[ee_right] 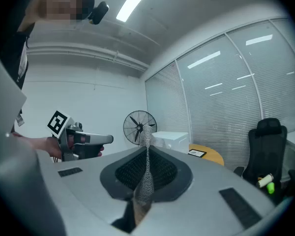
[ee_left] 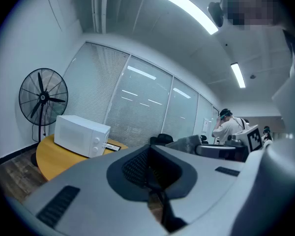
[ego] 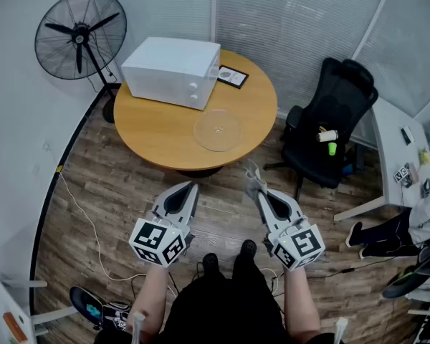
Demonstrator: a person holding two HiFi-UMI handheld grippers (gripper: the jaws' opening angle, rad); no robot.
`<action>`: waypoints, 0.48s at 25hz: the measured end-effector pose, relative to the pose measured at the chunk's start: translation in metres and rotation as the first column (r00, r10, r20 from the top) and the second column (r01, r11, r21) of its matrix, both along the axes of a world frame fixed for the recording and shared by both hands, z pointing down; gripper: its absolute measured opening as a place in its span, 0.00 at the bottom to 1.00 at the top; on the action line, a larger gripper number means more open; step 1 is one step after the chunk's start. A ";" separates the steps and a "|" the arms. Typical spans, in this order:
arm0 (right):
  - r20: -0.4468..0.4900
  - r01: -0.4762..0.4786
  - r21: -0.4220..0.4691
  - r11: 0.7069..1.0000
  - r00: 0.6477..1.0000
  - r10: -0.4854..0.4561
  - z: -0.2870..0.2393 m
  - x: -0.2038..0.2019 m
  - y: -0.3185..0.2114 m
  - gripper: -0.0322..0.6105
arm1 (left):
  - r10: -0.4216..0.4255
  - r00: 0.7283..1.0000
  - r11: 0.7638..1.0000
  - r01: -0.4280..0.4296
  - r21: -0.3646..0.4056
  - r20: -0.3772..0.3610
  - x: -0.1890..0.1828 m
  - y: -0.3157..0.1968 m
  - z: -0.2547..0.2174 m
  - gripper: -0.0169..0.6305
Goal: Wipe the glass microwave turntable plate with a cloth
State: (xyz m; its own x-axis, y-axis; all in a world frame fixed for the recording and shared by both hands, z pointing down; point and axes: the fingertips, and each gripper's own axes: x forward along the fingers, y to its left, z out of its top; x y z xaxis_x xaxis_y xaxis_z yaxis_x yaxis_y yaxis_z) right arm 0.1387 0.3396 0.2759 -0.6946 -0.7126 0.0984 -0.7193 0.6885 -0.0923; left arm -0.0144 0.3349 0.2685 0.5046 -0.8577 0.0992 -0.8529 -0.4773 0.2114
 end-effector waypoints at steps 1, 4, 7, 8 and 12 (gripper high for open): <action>-0.002 0.001 0.002 1.000 1.000 -0.001 0.000 -0.001 0.000 0.08 | 0.000 1.000 1.000 0.000 0.002 -0.004 0.000 0.000 -0.001 0.02; -0.005 0.001 0.009 1.000 1.000 -0.001 -0.001 -0.002 0.001 0.08 | 0.004 1.000 1.000 -0.004 0.006 -0.003 -0.001 0.001 -0.001 0.02; -0.005 -0.004 0.012 1.000 1.000 0.004 -0.002 -0.006 0.002 0.08 | 0.007 1.000 1.000 -0.007 0.004 0.005 -0.003 0.001 -0.001 0.02; -0.005 -0.005 0.012 1.000 1.000 0.005 -0.002 -0.007 0.002 0.08 | 0.007 1.000 1.000 -0.007 0.003 0.004 -0.005 0.002 -0.001 0.02; -0.014 0.001 0.015 1.000 1.000 -0.001 -0.001 -0.013 0.005 0.08 | 0.008 1.000 1.000 -0.008 0.001 0.007 -0.006 0.004 0.002 0.02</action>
State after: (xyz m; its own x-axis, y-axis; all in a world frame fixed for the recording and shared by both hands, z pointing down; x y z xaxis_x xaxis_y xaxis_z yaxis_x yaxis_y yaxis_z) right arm 0.1260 0.3448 0.2751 -0.6939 -0.7134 0.0975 -0.7199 0.6903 -0.0721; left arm -0.0205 0.3388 0.2704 0.5105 -0.8538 0.1017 -0.8506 -0.4842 0.2051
